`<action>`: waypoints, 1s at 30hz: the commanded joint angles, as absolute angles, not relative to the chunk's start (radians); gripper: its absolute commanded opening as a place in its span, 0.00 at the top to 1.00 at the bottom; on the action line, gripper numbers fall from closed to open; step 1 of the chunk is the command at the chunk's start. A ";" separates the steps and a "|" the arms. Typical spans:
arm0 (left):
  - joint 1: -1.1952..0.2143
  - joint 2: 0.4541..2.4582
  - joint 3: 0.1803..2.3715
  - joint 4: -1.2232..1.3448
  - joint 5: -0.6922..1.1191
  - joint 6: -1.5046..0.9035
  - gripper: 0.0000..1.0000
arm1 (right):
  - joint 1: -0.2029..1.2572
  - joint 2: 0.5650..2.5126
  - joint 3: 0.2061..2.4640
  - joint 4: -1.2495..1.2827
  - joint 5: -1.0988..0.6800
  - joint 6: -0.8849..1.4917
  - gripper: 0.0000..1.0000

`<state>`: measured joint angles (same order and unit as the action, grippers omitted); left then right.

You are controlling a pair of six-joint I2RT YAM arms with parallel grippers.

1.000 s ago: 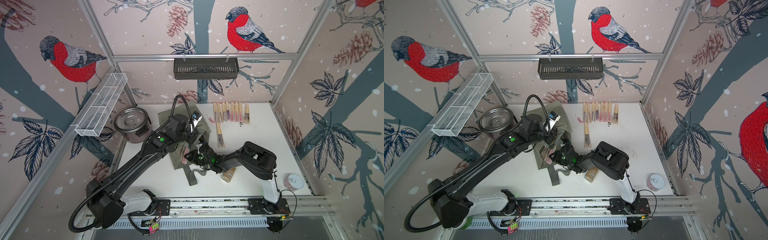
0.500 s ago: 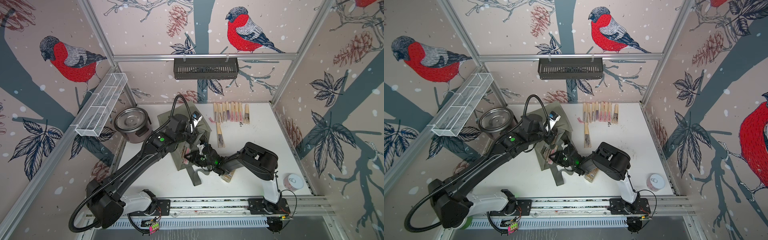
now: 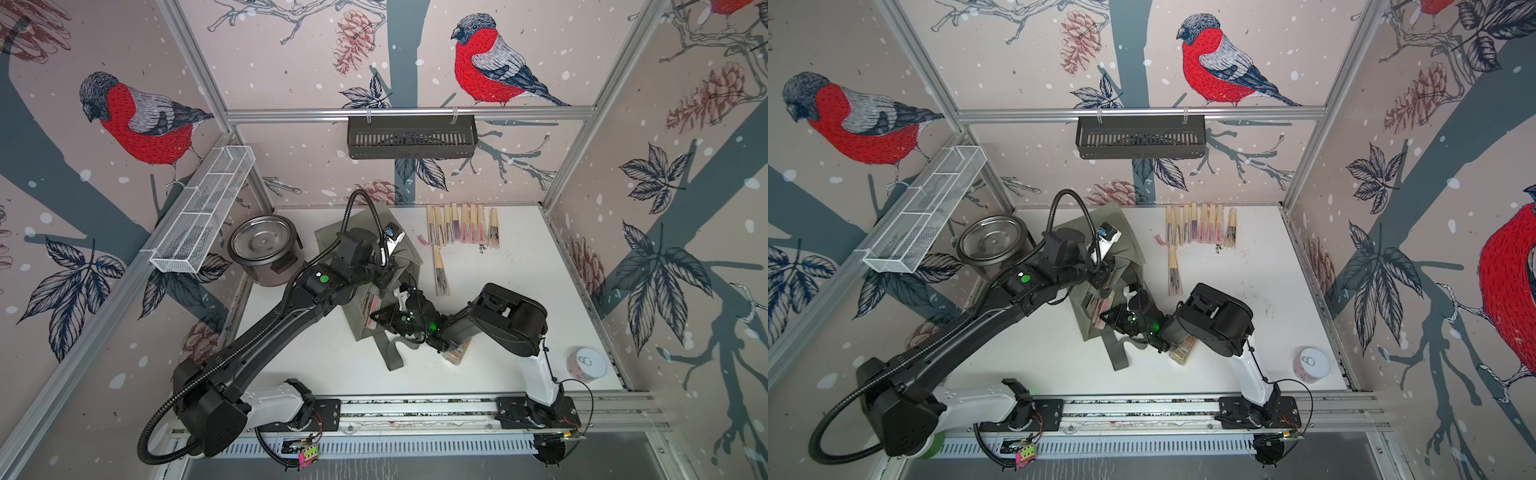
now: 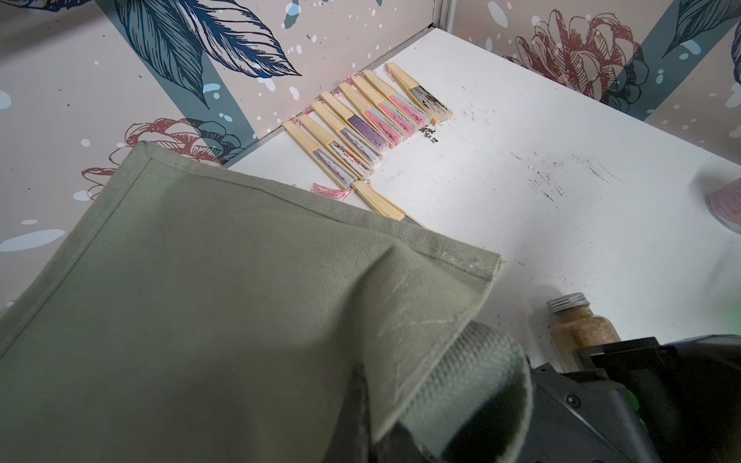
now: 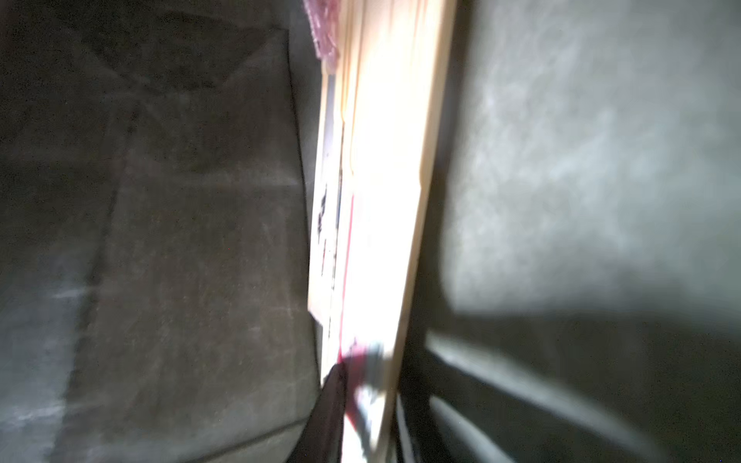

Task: Take out the folding fans from the tote bags
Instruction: Pick up the folding fan from the canvas bag.

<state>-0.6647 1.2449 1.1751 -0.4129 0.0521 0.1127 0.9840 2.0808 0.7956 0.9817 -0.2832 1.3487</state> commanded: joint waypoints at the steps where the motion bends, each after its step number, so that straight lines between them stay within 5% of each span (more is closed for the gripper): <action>1: -0.669 1.241 1.182 -0.389 0.059 0.126 1.00 | 0.985 2.048 0.786 1.030 -0.303 1.350 0.80; 22: -0.668 1.243 1.181 -0.388 0.062 0.126 1.00 | 0.986 2.094 0.829 1.017 -0.321 1.367 0.74; 30: -0.669 1.243 1.183 -0.388 0.058 0.126 1.00 | 0.983 2.052 0.796 1.018 -0.327 1.366 0.82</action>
<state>-0.6655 1.2442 1.1751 -0.4122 0.0525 0.1127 0.9825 2.0769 0.8047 0.9951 -0.3161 1.3651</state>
